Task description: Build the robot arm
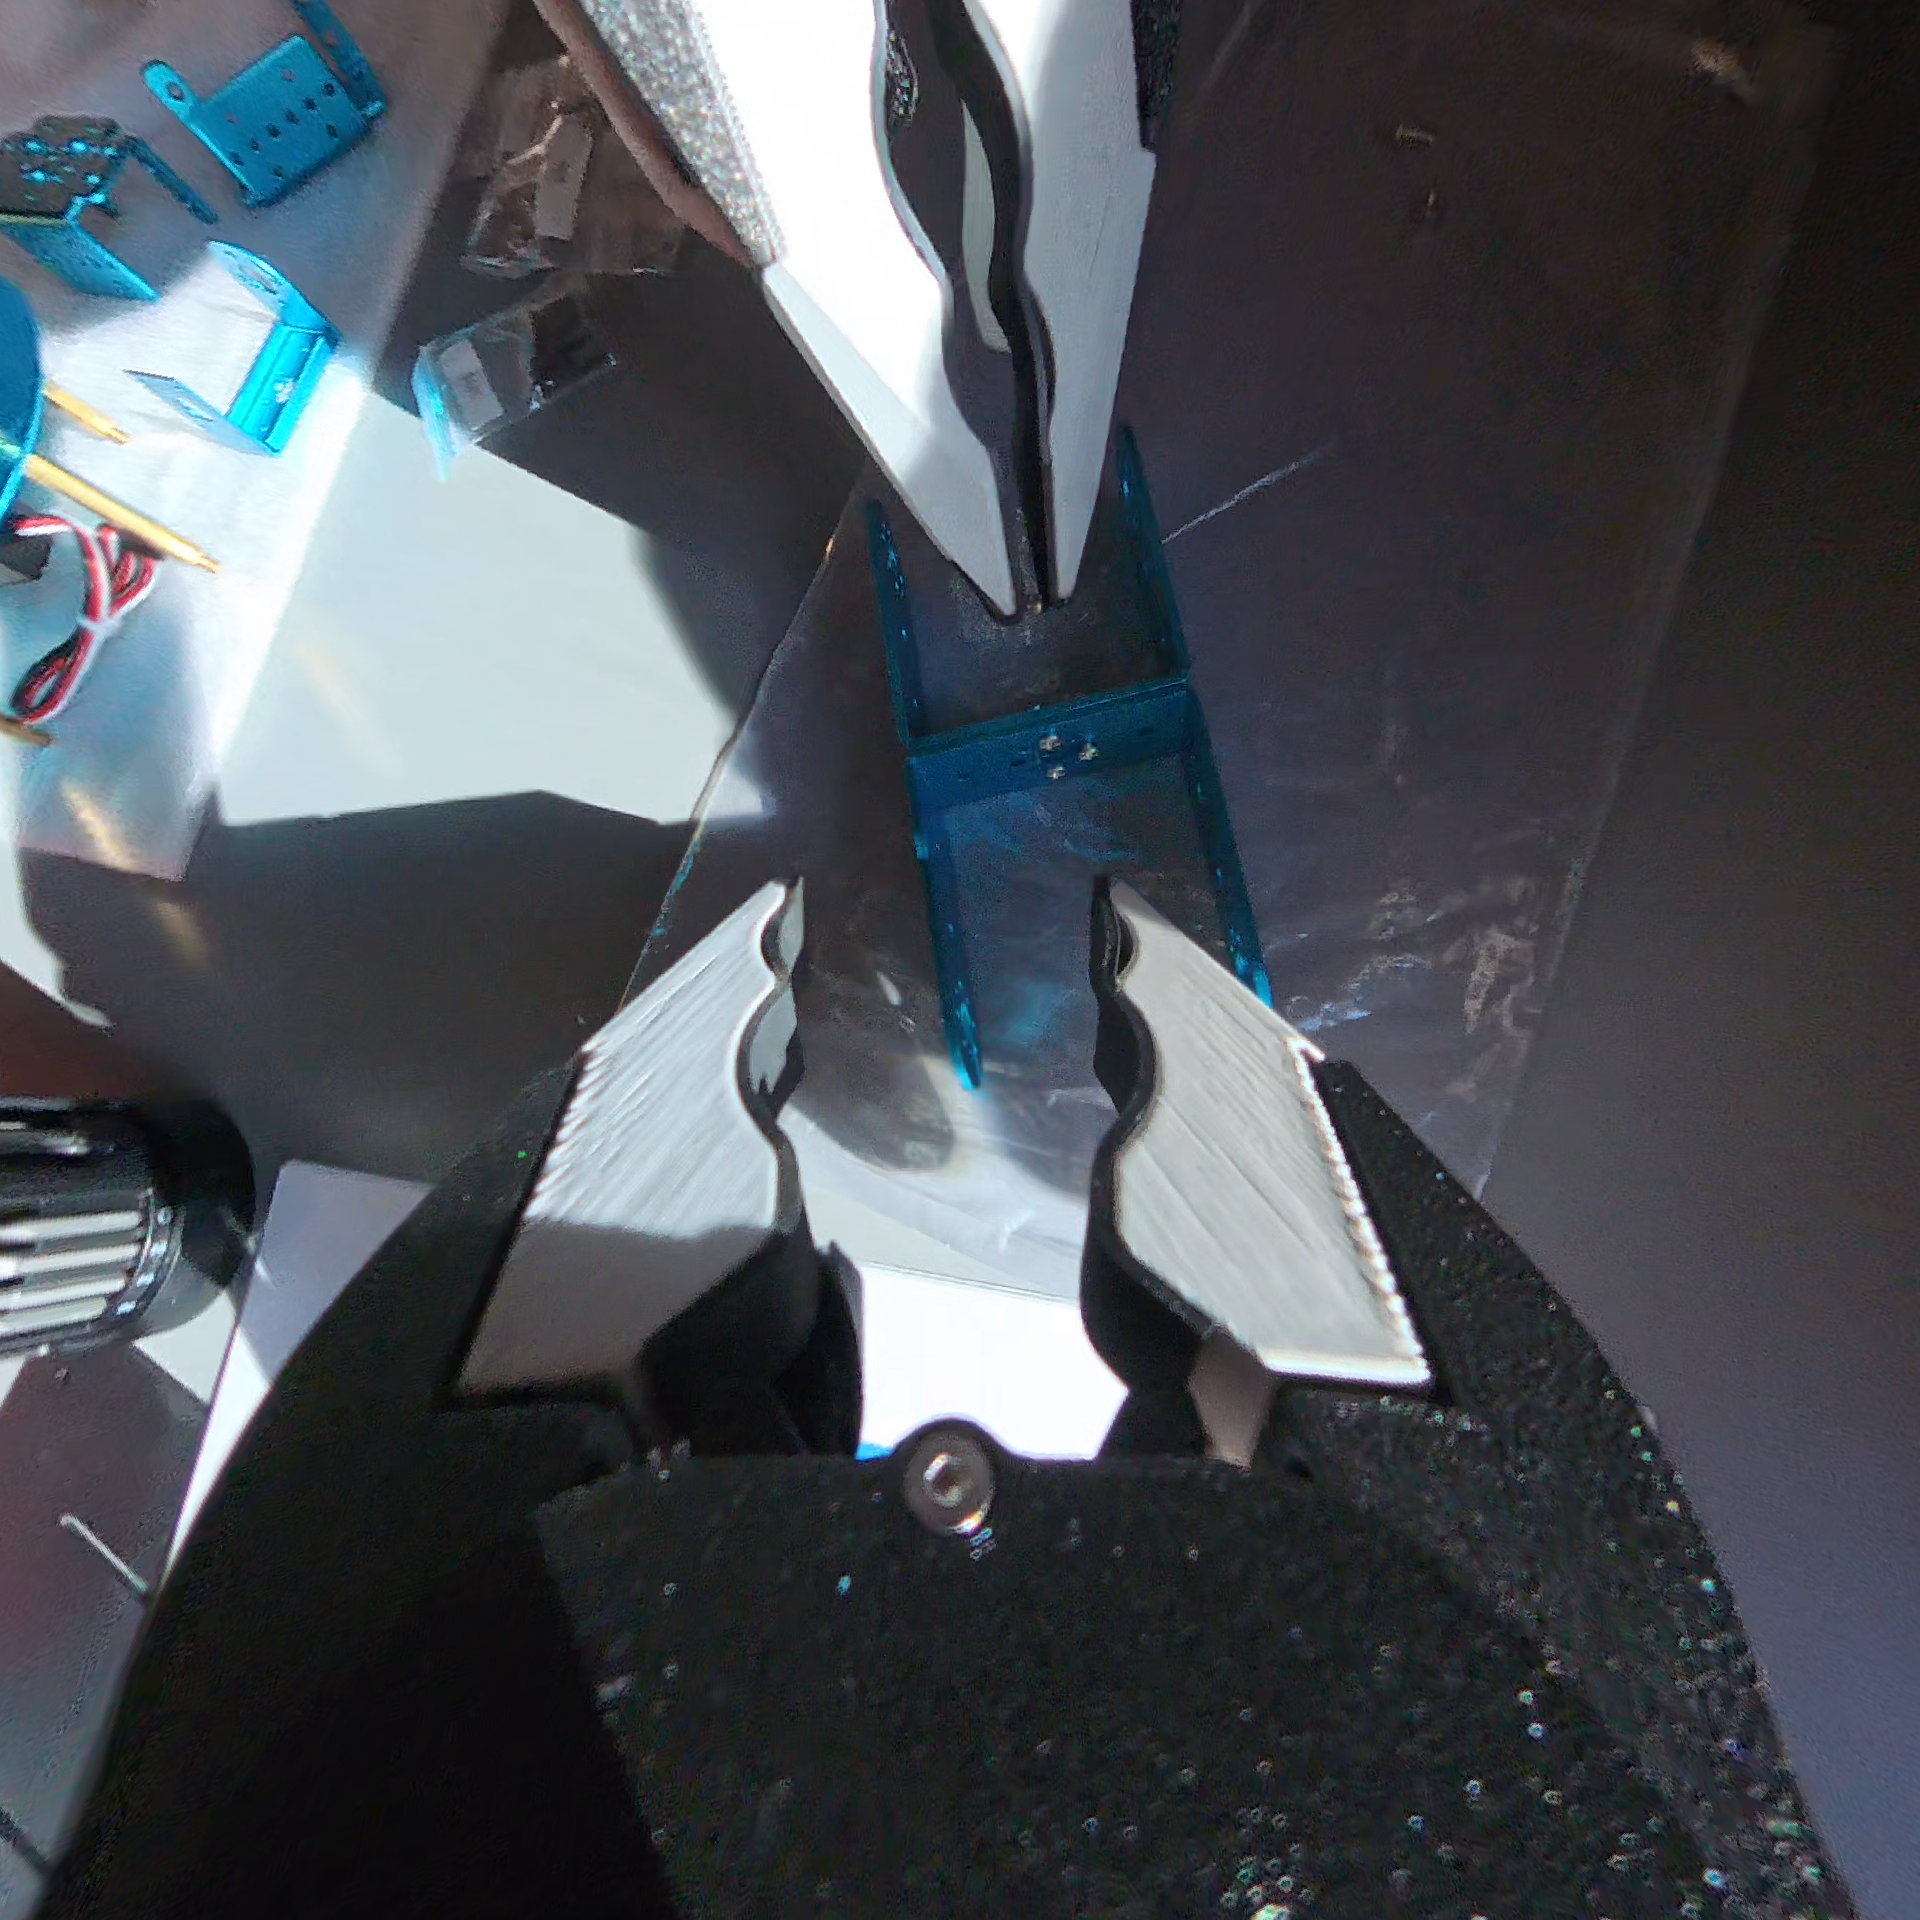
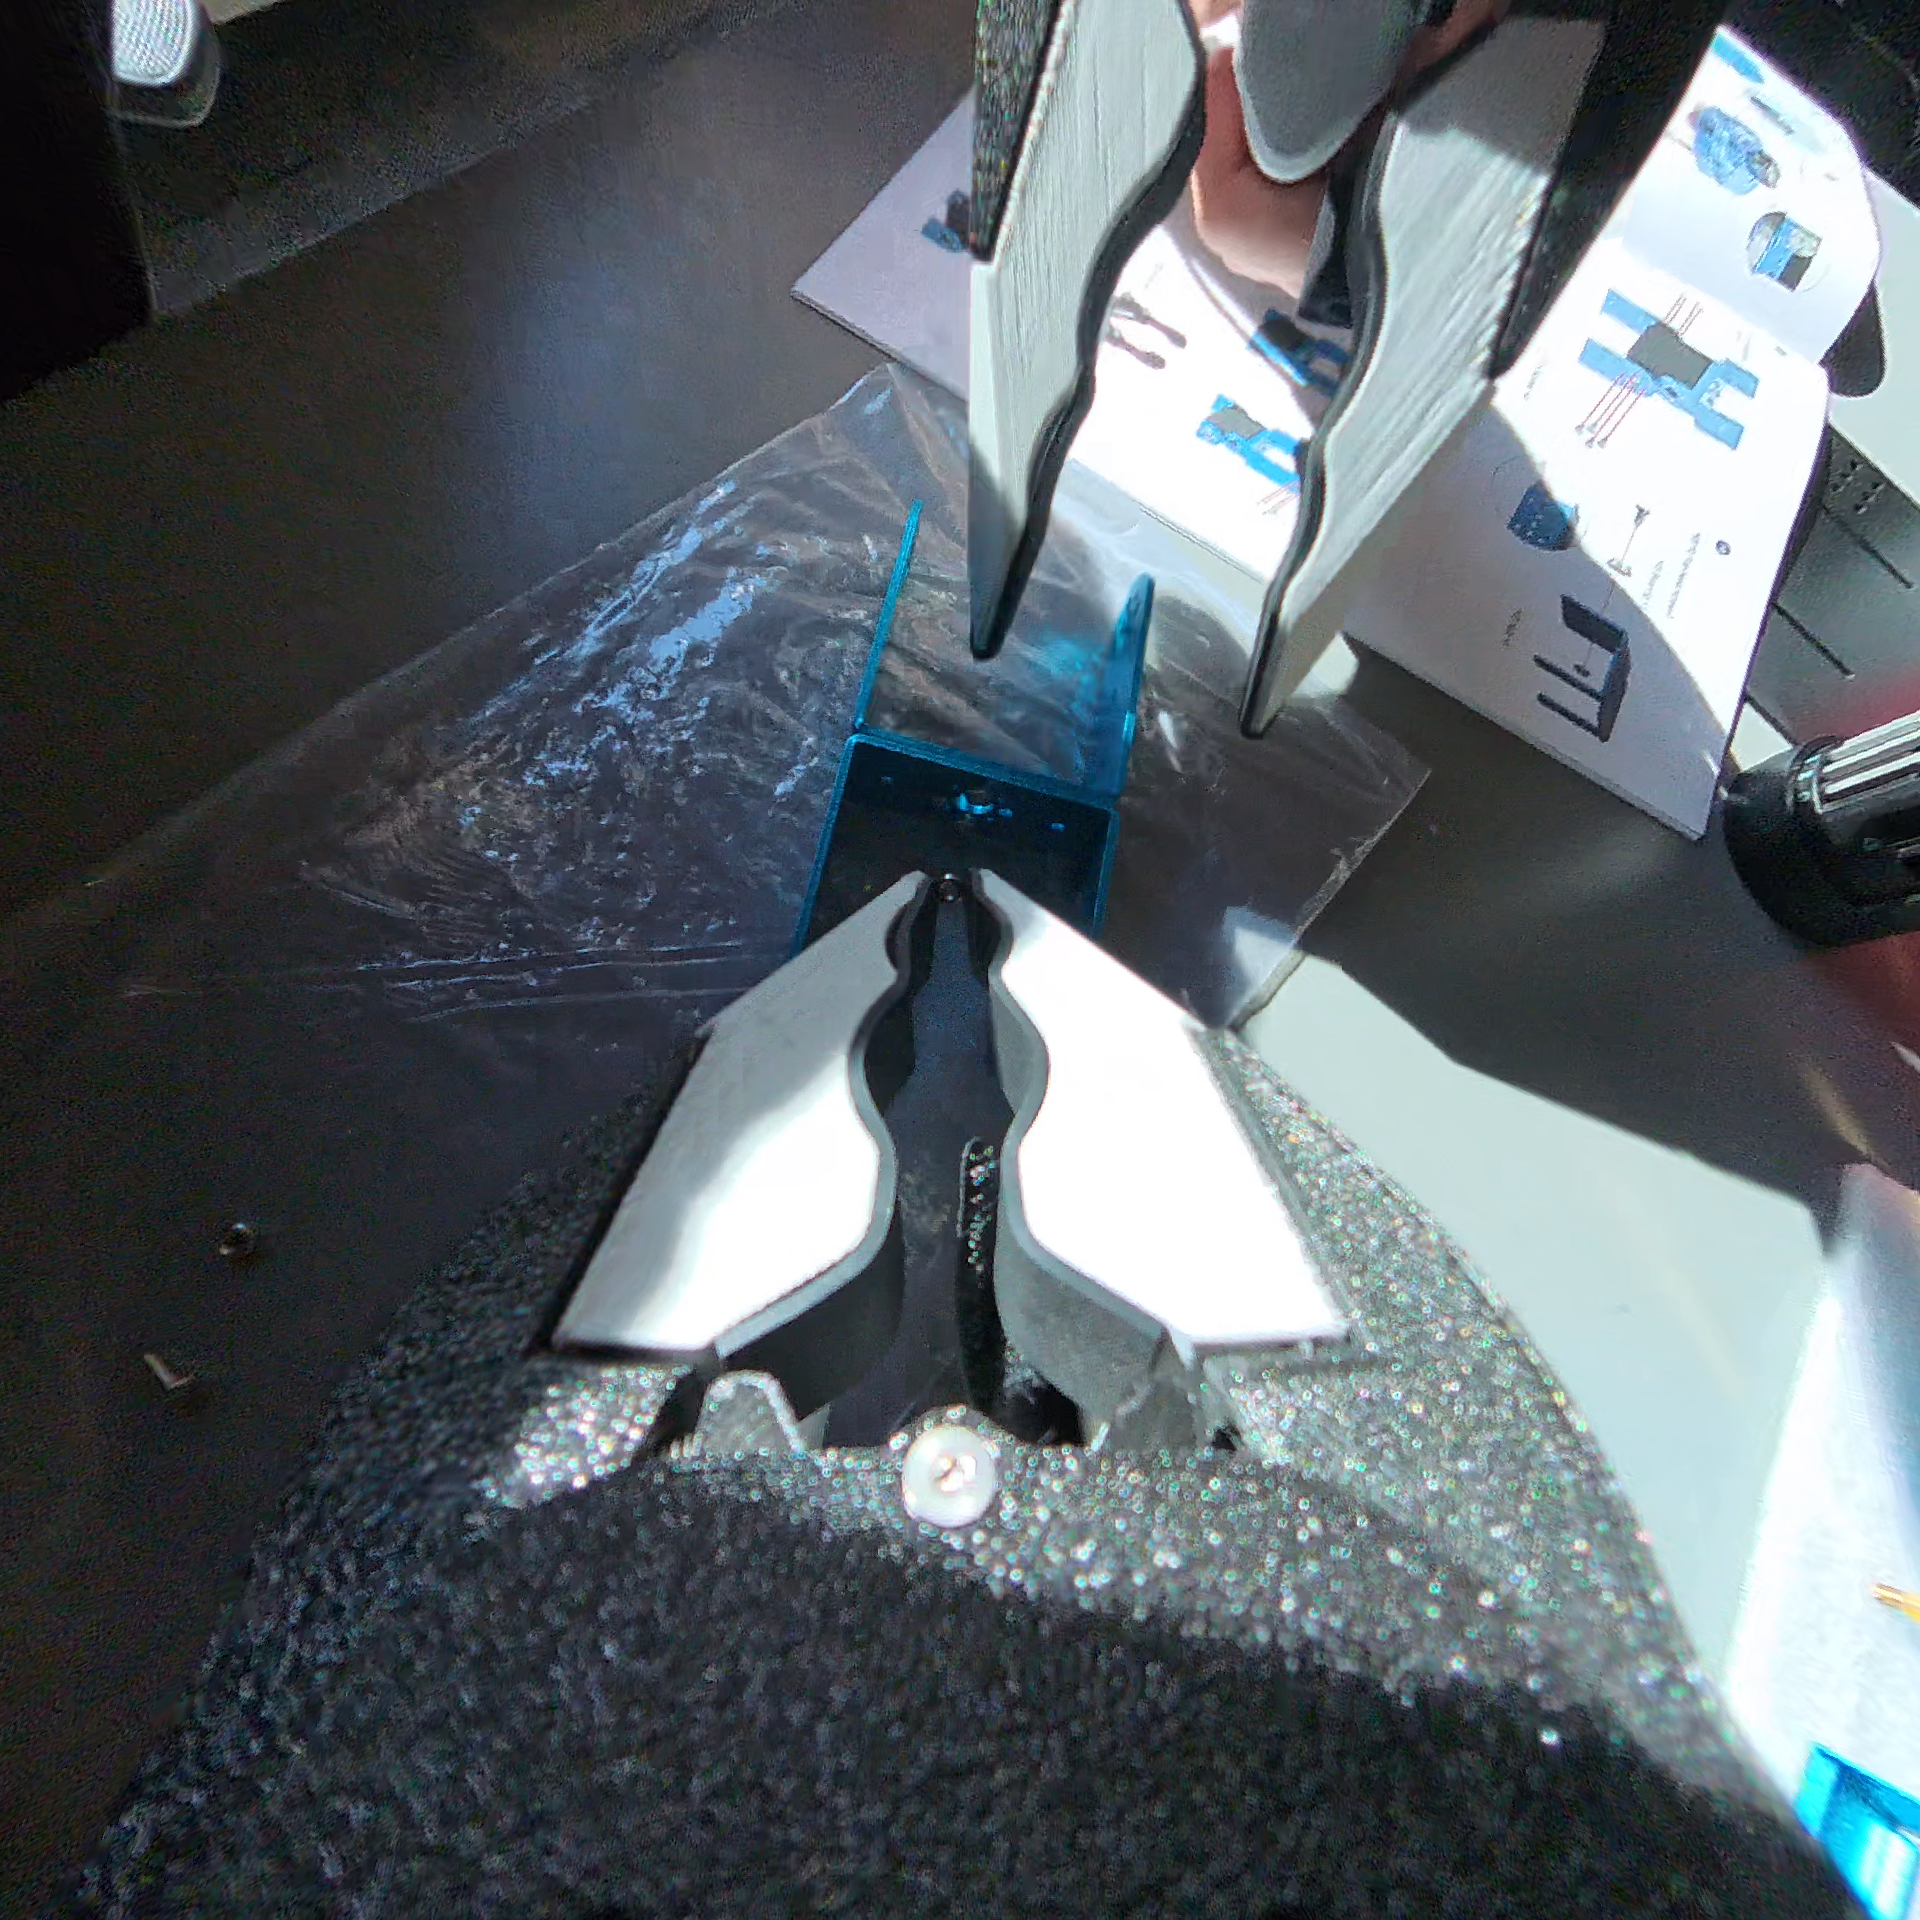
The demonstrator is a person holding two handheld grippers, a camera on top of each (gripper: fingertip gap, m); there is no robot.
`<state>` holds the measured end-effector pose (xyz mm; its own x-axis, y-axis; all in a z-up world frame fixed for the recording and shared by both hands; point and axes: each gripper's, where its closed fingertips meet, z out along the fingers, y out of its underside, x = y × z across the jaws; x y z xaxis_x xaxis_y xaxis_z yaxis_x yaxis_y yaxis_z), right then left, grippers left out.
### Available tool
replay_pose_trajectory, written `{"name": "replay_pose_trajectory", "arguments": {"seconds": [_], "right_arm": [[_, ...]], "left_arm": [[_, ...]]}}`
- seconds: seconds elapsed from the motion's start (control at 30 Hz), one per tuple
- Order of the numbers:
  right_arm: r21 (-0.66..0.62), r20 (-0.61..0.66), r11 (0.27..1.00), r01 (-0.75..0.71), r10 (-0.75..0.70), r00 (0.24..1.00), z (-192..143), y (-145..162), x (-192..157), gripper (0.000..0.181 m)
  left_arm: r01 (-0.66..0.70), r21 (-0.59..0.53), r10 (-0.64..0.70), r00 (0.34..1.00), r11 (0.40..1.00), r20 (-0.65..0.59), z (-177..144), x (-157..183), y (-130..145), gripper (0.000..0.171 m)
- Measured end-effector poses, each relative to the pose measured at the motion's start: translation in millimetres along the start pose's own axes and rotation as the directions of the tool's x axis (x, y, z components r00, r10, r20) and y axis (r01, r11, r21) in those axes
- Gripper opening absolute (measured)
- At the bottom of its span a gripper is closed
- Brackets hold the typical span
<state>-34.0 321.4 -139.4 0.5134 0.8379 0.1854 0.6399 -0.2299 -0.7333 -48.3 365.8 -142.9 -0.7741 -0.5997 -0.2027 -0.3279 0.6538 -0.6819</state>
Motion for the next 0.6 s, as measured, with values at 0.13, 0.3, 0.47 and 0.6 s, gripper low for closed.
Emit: {"name": "replay_pose_trajectory", "arguments": {"seconds": [0.13,0.3,0.47,0.6], "right_arm": [[-0.043,0.032,0.993,-0.112,0.113,0.993,8,7,1,0.006],[-0.046,0.098,0.975,-0.215,0.219,0.971,11,1,-3,0.005],[-0.037,0.112,0.966,-0.255,0.257,0.96,15,-1,0,0.005],[-0.055,0.124,0.932,-0.358,0.362,0.924,16,-2,1,0.005]], "left_arm": [[-0.058,0.01,0.058,0.997,0.998,-0.054,18,1,-3,0.054],[-0.064,0.077,0.07,0.994,0.995,-0.082,17,1,-12,0.055],[-0.061,0.117,0.067,0.997,0.991,-0.047,17,-7,-18,0.054],[-0.065,0.12,0.073,0.995,0.991,-0.065,18,0,-14,0.054]]}}
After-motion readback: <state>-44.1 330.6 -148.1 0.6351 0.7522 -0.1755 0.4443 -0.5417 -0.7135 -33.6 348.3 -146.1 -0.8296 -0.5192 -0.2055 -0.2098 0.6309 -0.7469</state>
